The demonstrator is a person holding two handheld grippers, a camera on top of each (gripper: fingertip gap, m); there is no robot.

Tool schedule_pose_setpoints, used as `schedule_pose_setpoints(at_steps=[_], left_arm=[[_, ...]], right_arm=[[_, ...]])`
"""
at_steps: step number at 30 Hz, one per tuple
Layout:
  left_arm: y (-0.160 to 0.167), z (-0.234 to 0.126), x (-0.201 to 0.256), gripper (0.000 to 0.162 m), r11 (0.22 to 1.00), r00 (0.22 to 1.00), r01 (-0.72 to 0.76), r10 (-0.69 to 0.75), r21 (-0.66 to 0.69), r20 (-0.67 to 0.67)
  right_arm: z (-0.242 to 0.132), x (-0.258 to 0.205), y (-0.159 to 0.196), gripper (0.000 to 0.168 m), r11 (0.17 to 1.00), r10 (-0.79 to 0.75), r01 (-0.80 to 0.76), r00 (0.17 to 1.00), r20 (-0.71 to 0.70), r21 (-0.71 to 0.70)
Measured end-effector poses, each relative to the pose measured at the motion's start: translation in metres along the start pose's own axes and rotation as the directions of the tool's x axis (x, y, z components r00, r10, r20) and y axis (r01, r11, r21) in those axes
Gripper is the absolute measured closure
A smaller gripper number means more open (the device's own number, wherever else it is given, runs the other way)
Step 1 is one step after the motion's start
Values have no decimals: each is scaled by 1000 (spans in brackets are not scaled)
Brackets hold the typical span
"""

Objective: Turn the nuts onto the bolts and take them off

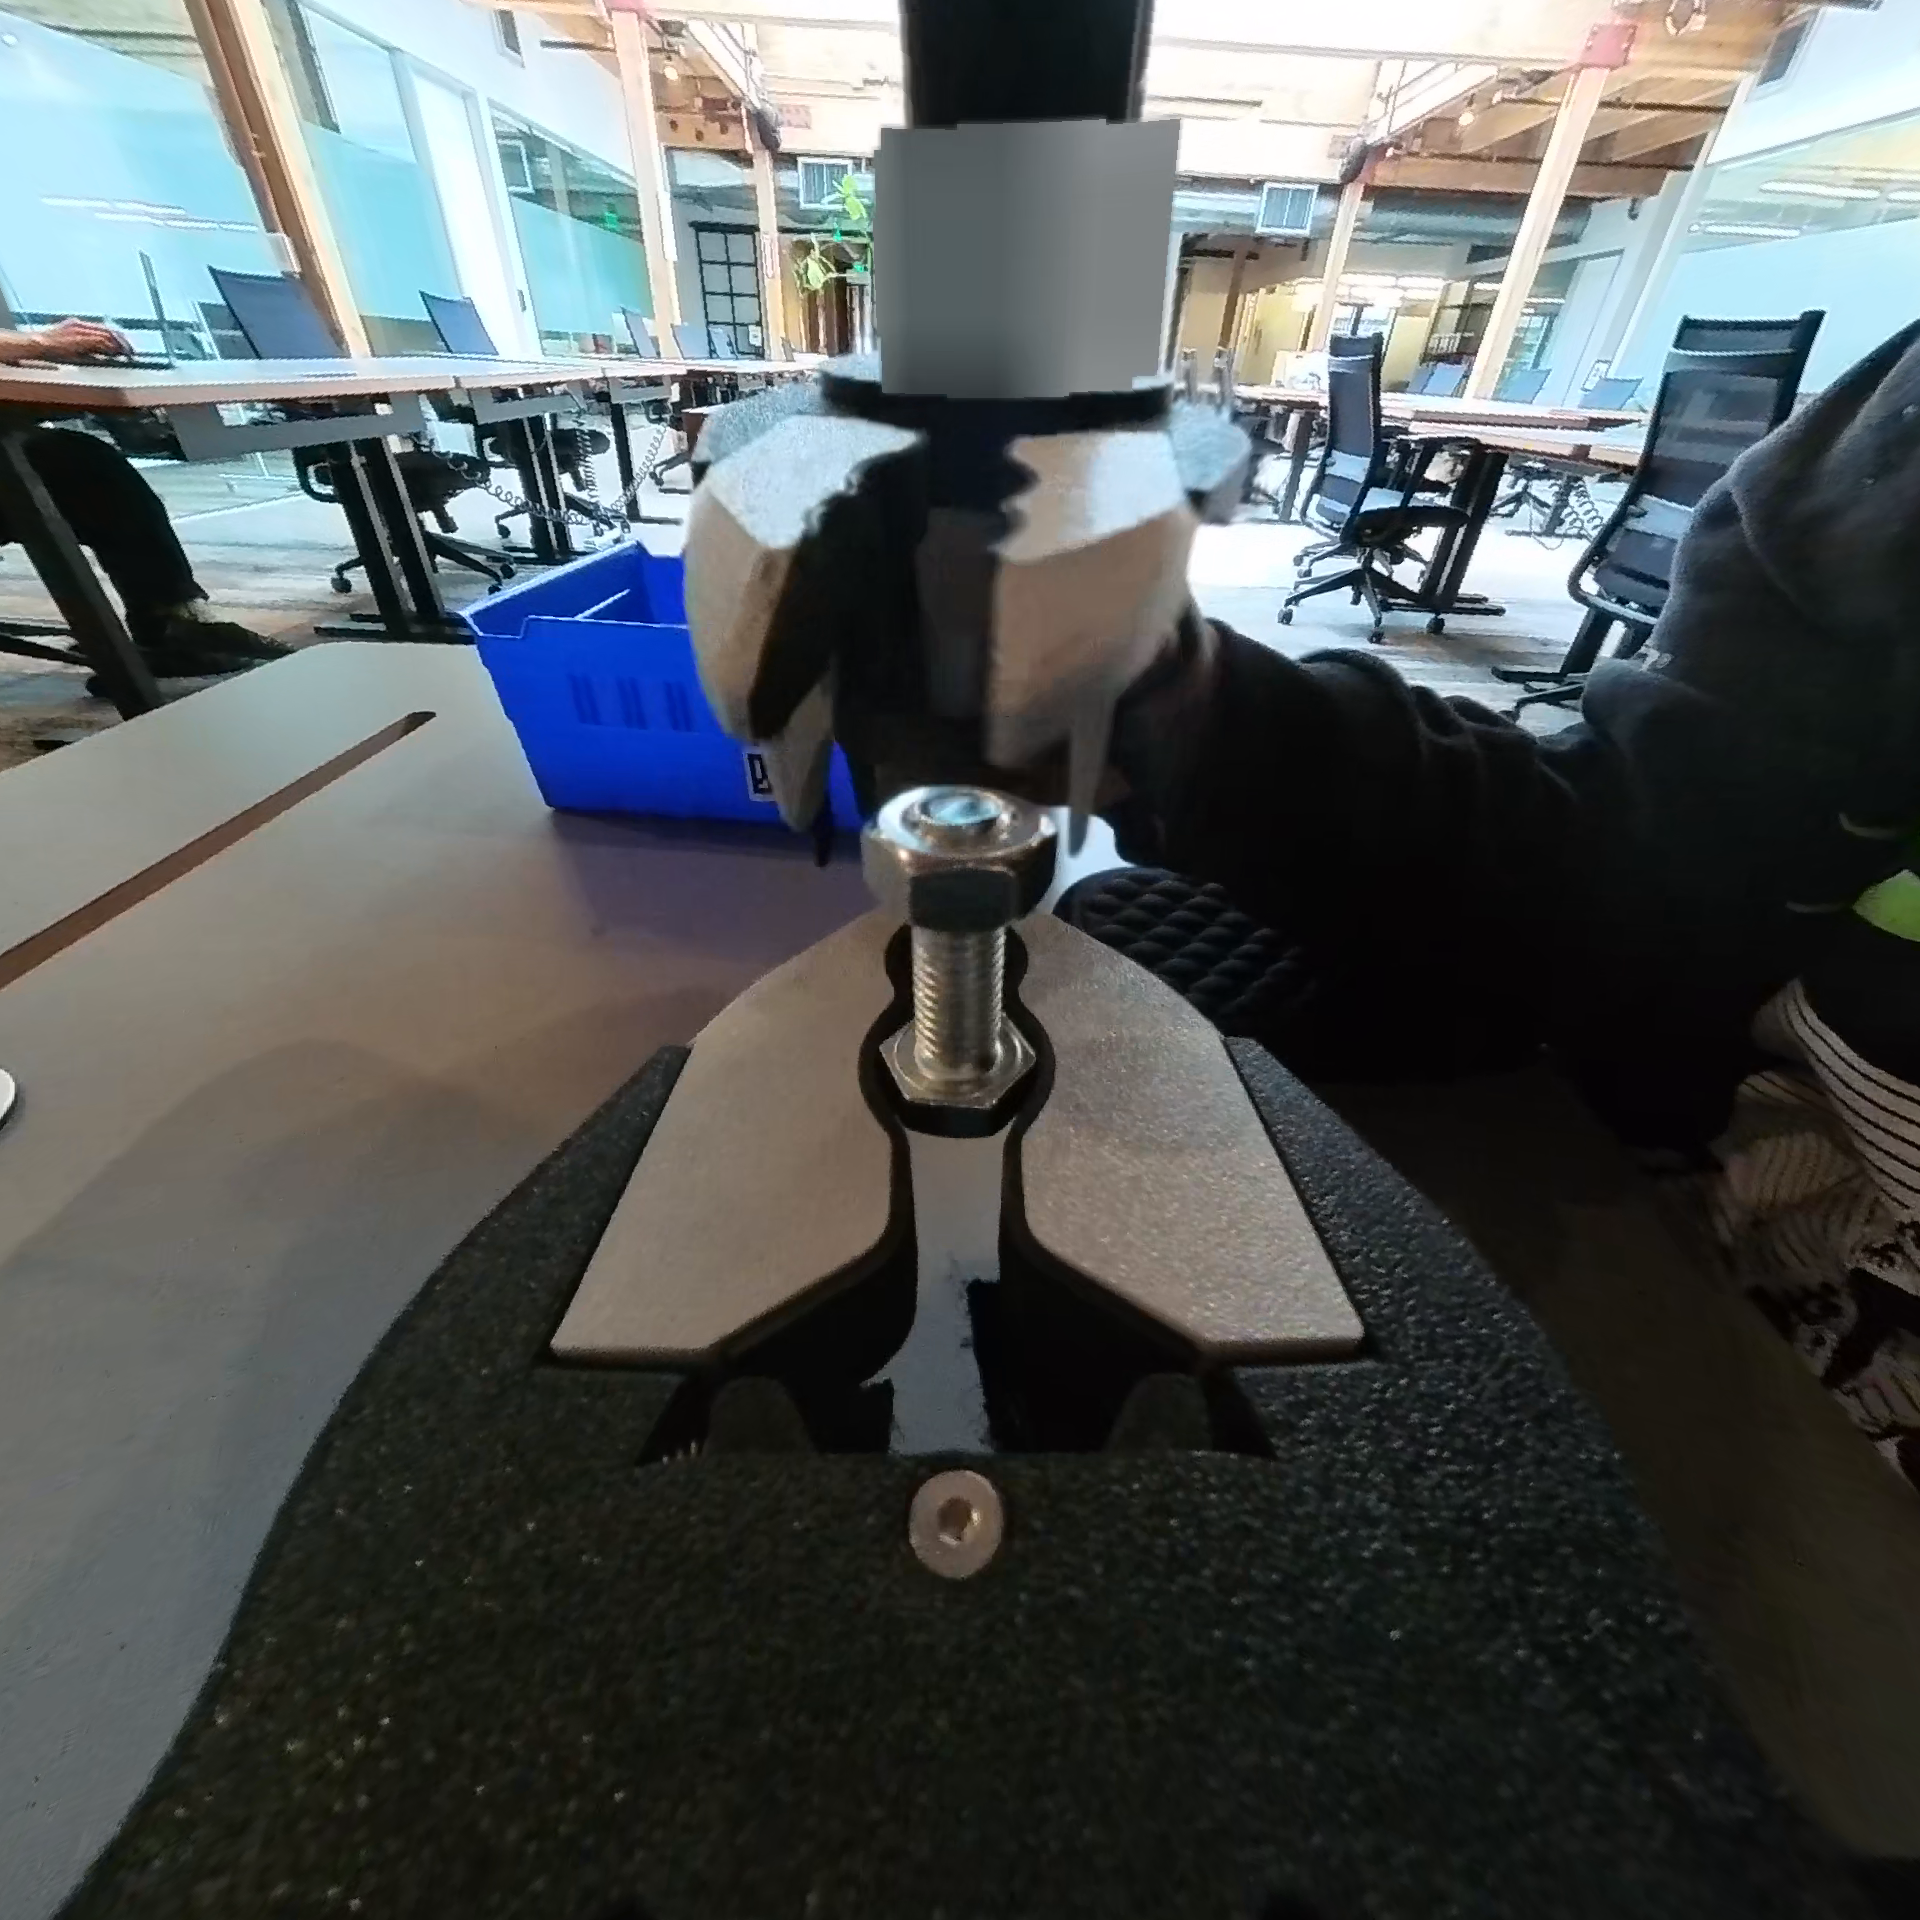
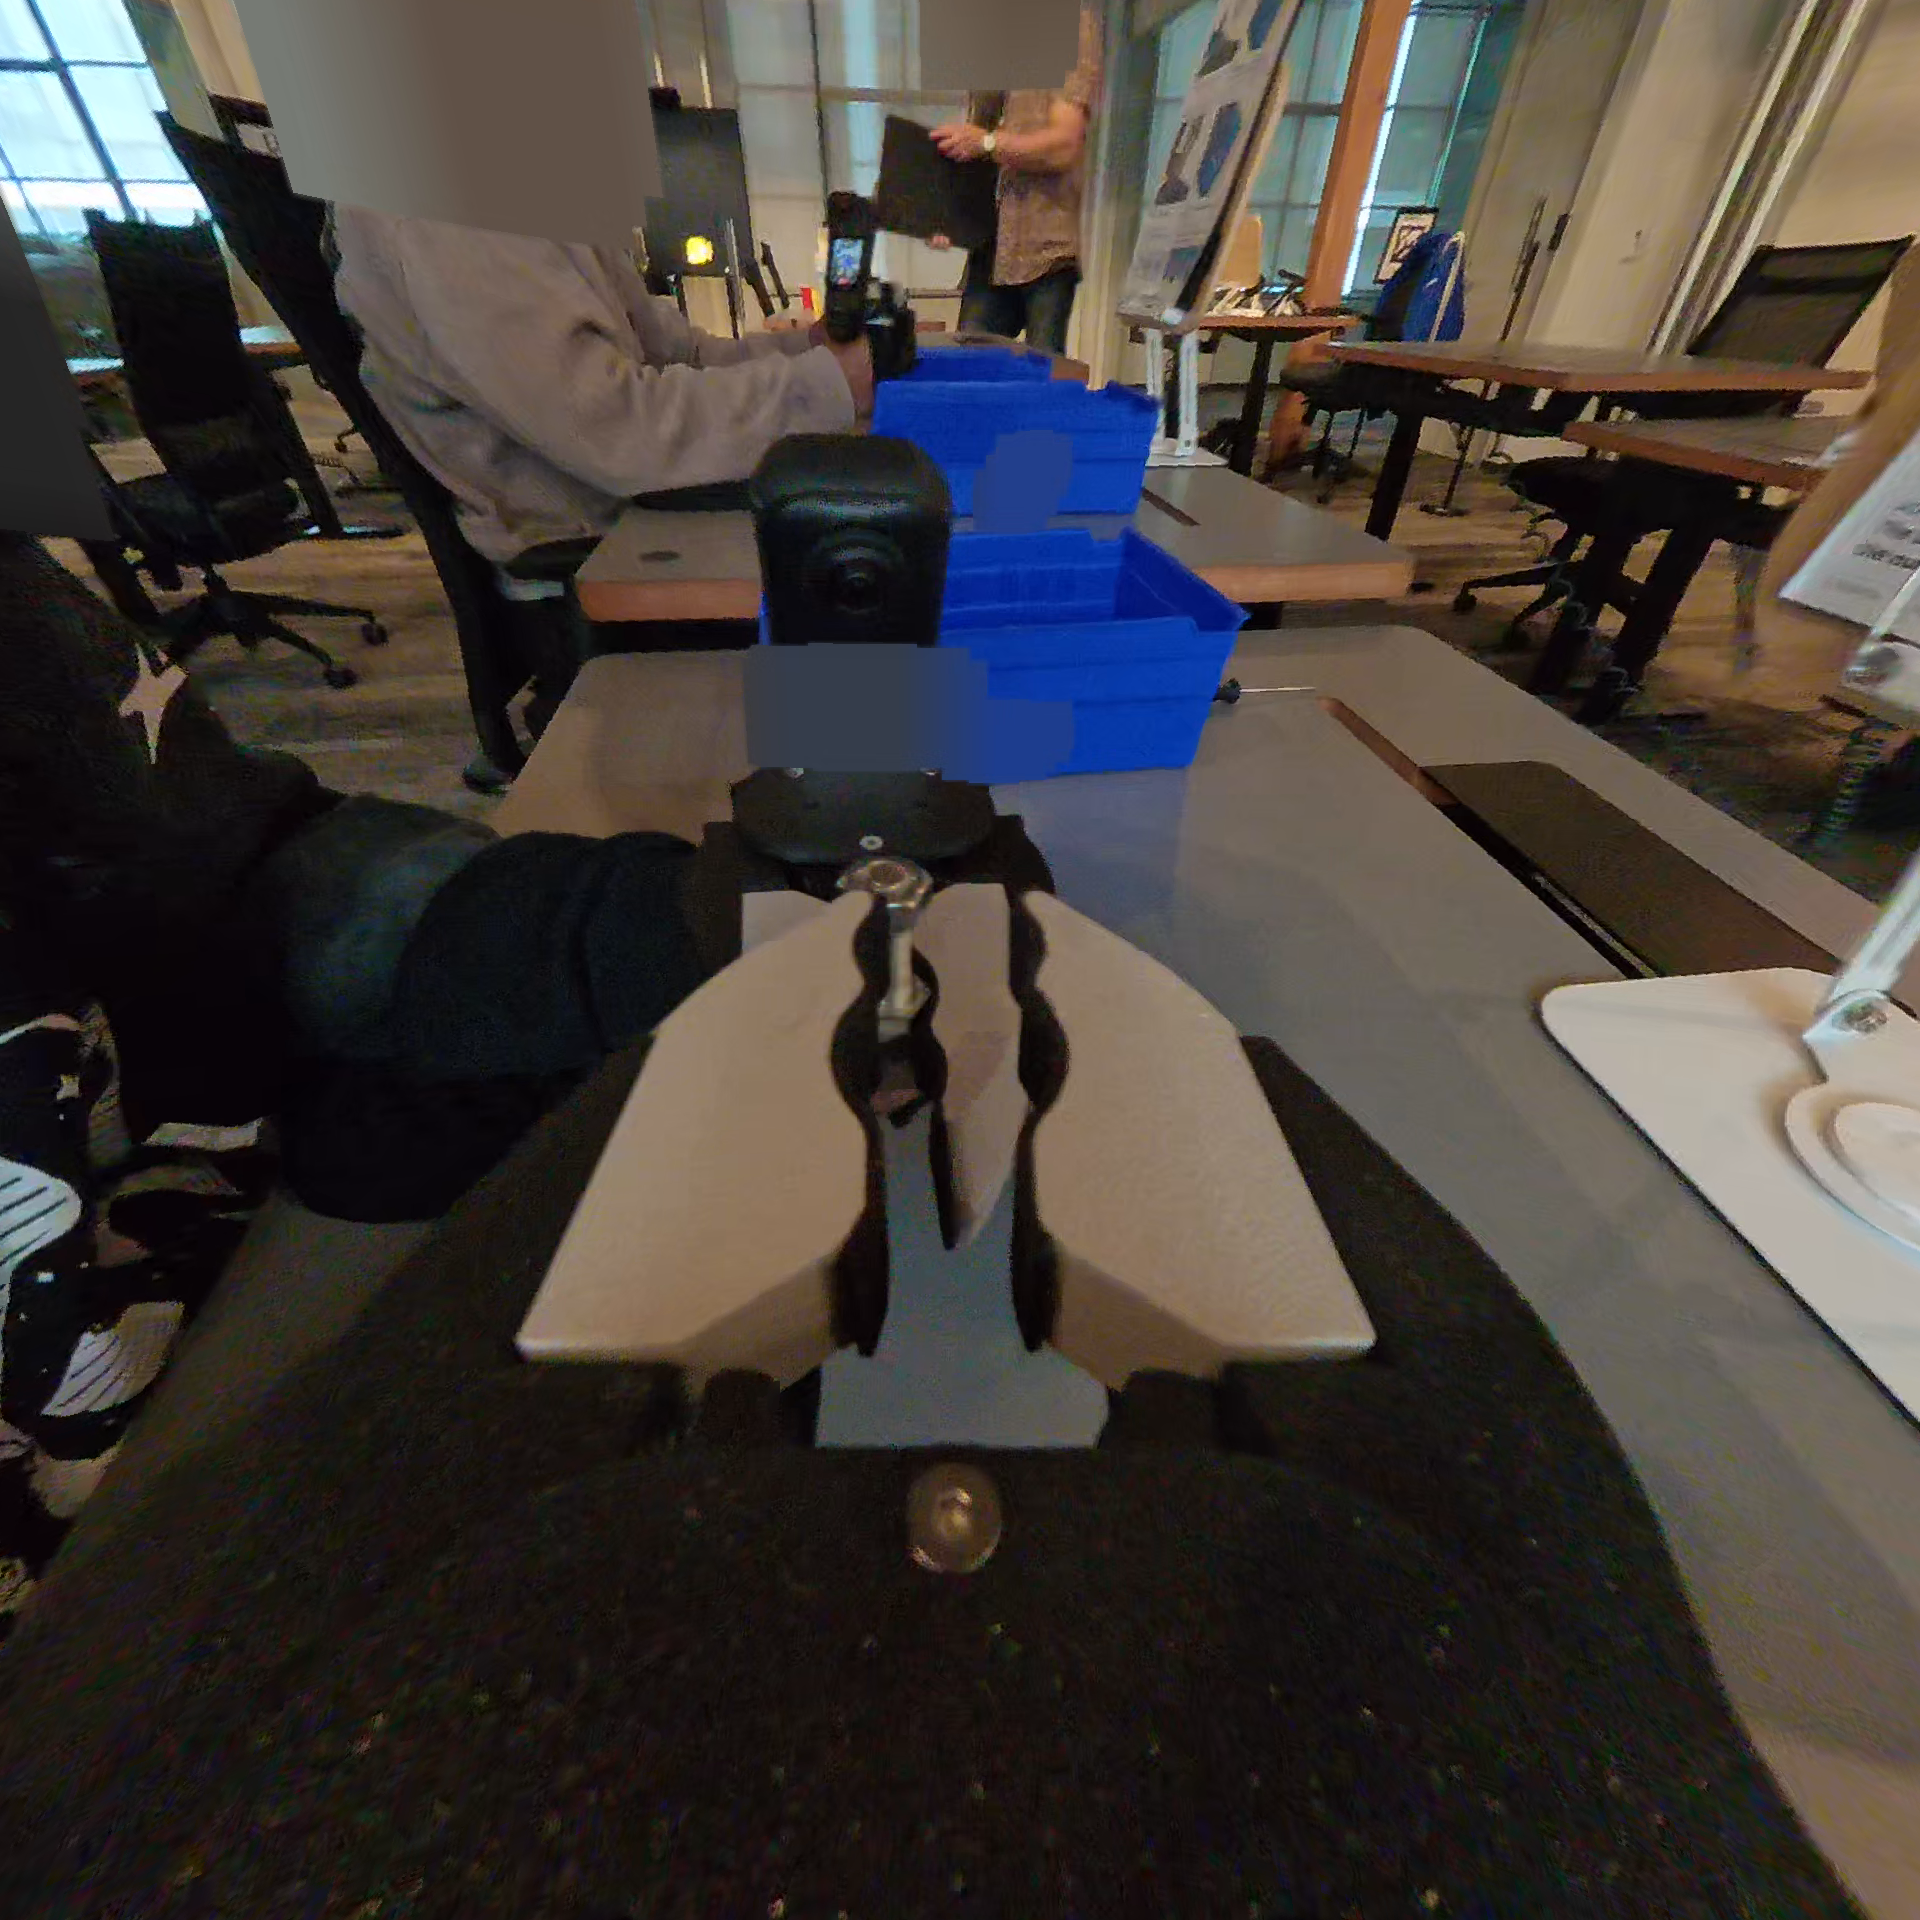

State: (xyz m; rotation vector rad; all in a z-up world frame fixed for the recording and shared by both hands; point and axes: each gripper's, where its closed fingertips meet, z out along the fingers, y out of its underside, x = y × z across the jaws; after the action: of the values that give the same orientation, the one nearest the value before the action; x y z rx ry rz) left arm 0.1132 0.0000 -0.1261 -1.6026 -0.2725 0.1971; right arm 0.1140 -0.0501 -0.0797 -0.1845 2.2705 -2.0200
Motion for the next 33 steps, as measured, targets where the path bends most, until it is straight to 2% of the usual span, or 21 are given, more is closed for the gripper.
schedule_pose_setpoints(at_steps=[3,5,7,9,10,12,15,17,20,21,23,25,28,29,31,33], left_arm=[[1,1,1,149,1000,1000,-4,4,-6,-2],[1,1,1,151,1000,1000,-4,4,-5,-2],[0,0,1,149,1000,1000,-2,2,1,-1],[-2,-1,0,149,1000,1000,0,0,12,-1],[-2,-1,0,149,1000,1000,-1,1,11,2],[-1,0,0,149,1000,1000,0,0,4,-1],[1,1,1,149,1000,1000,-3,3,-8,-4],[1,1,1,149,1000,1000,-5,5,-8,-4],[0,0,0,149,1000,1000,0,0,0,0],[-1,-1,1,149,1000,1000,1,-1,8,-3],[-2,-1,0,149,1000,1000,-2,2,8,1],[-1,0,1,149,1000,1000,-2,2,3,-3],[1,1,1,149,1000,1000,-6,6,-7,-5],[1,1,1,149,1000,1000,-7,7,-9,-4],[1,1,1,149,1000,1000,-6,6,-8,-5],[0,1,1,149,1000,1000,-5,5,-4,-3]], right_arm=[[14,-9,5,134,999,-13,14,1000,28,-35],[17,-10,8,135,999,-16,17,1000,24,-51],[12,-7,8,142,999,-16,17,1000,20,-47],[1,2,4,167,1000,-9,9,1000,-11,-21],[-3,4,2,167,1000,-5,5,1000,-14,-5],[-4,3,1,162,1000,5,-5,1000,-3,1],[8,-8,3,140,1000,-10,11,999,34,-19],[15,-11,6,138,999,-21,23,999,38,-41],[9,-6,8,147,999,-18,19,1000,24,-48],[4,0,6,162,999,-8,8,1000,4,-32],[-6,4,0,168,1000,7,-7,1000,-3,15],[-6,2,-2,163,1000,4,-4,1000,3,23],[7,-8,0,140,1000,-14,15,999,33,-5],[12,-10,2,138,1000,-18,19,999,37,-16],[16,-12,5,137,999,-22,23,999,39,-31],[12,-8,5,144,999,-20,21,999,28,-27]])
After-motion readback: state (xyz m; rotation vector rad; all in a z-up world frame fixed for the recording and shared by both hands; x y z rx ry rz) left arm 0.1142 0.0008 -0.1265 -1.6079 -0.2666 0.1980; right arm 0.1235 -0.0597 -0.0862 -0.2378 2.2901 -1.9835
